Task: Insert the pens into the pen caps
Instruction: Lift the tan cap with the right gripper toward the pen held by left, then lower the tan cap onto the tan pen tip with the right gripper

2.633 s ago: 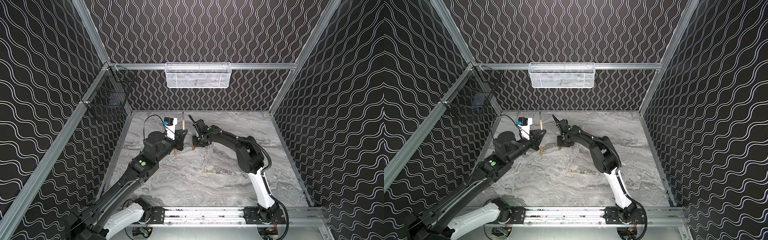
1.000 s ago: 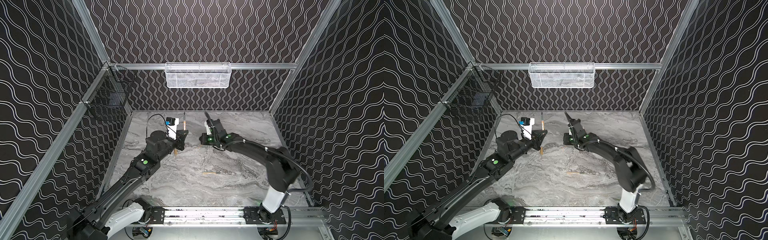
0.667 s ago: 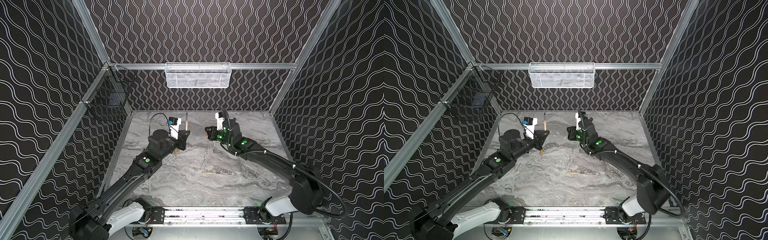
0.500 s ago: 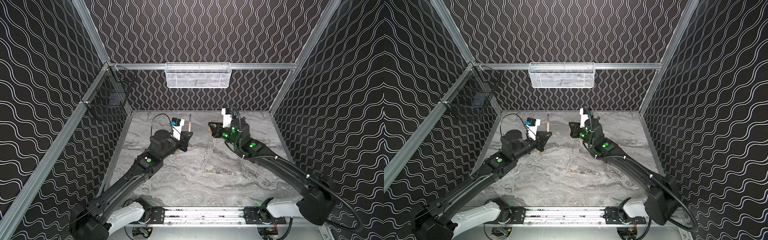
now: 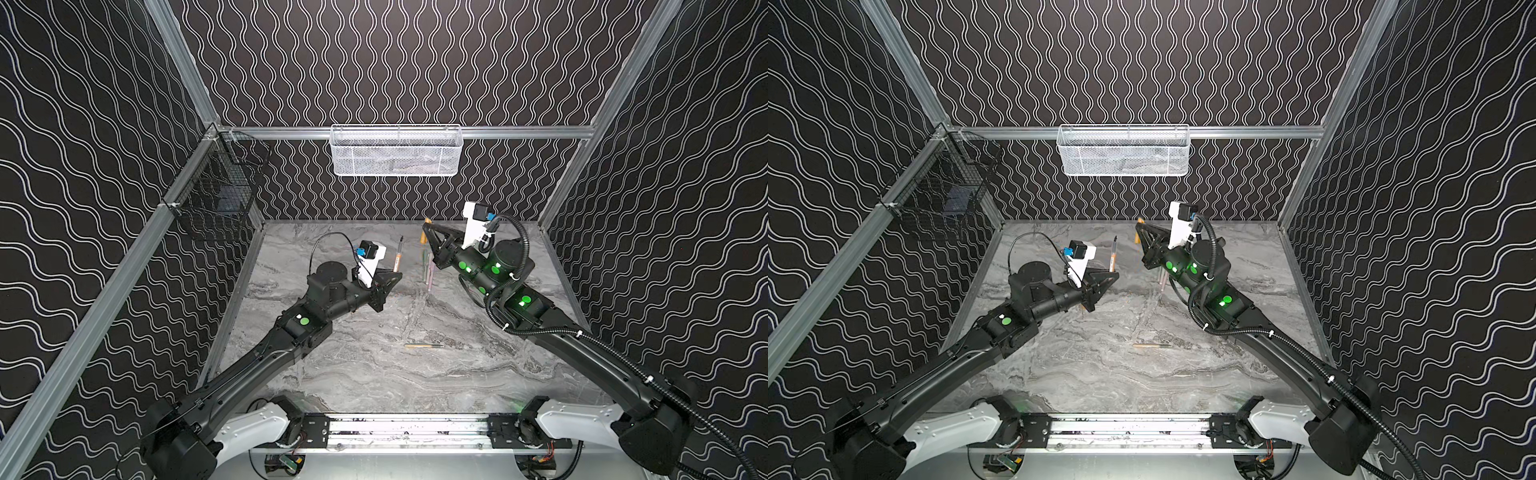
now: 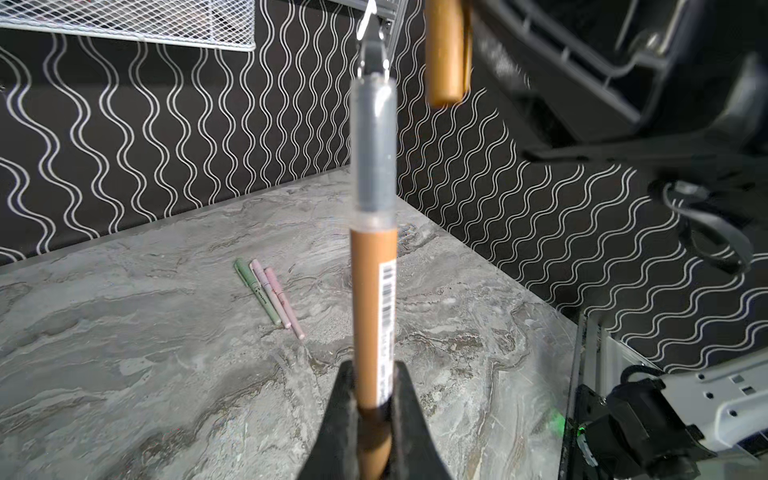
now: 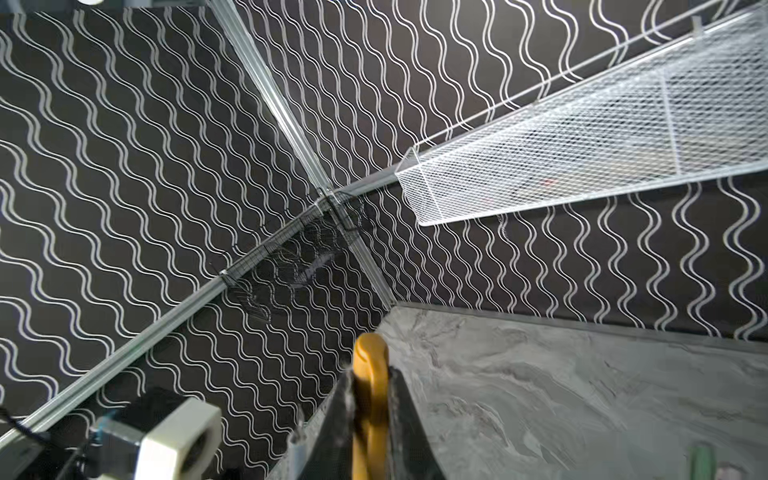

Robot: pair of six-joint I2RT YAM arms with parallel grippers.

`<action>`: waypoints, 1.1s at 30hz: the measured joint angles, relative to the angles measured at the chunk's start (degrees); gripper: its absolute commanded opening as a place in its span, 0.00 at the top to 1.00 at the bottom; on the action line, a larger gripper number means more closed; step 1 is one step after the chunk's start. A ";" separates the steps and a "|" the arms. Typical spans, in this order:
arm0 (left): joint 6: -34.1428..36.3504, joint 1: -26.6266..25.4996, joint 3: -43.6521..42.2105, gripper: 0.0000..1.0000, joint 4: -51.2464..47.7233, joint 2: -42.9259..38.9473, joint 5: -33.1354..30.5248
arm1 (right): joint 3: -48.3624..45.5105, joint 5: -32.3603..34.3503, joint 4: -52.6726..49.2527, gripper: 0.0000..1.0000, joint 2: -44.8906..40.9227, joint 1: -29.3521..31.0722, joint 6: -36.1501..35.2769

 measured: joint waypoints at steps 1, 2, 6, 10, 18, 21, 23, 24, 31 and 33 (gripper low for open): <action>0.07 -0.15 0.00 1.00 0.02 0.00 0.00 | 0.00 -0.22 1.27 0.96 0.09 0.26 -0.11; 0.20 -0.31 0.00 1.00 0.02 -0.02 0.00 | 0.00 -0.39 2.29 0.97 0.15 0.48 -0.15; 1.31 -0.79 0.00 1.00 0.02 -0.22 0.02 | -0.11 -0.35 6.01 0.97 0.61 1.42 -0.33; 1.49 -1.01 0.00 1.00 0.02 -0.52 0.02 | -0.09 -0.37 7.39 0.97 1.62 1.90 -0.31; 1.51 -1.11 0.02 1.00 -0.02 -0.55 0.15 | 0.63 -0.83 8.22 0.98 3.30 2.32 -0.31; 1.53 -1.16 0.02 1.00 -0.02 -0.57 0.15 | 0.98 -0.85 8.70 0.98 3.61 2.43 -0.31; 1.53 -1.20 0.02 1.00 -0.02 -0.57 0.15 | 0.98 -1.09 9.09 0.98 3.72 2.45 -0.31; 1.55 -1.20 0.02 1.00 -0.02 -0.57 0.15 | 0.98 -1.38 9.11 0.98 3.74 2.45 -0.31; 1.77 -1.20 0.02 1.00 -0.07 -0.61 -0.02 | 0.90 -2.14 9.16 0.98 4.20 2.56 0.22; 1.97 -1.20 0.02 1.00 -0.09 -0.63 -0.15 | 0.55 -2.36 9.20 0.98 4.20 2.62 0.37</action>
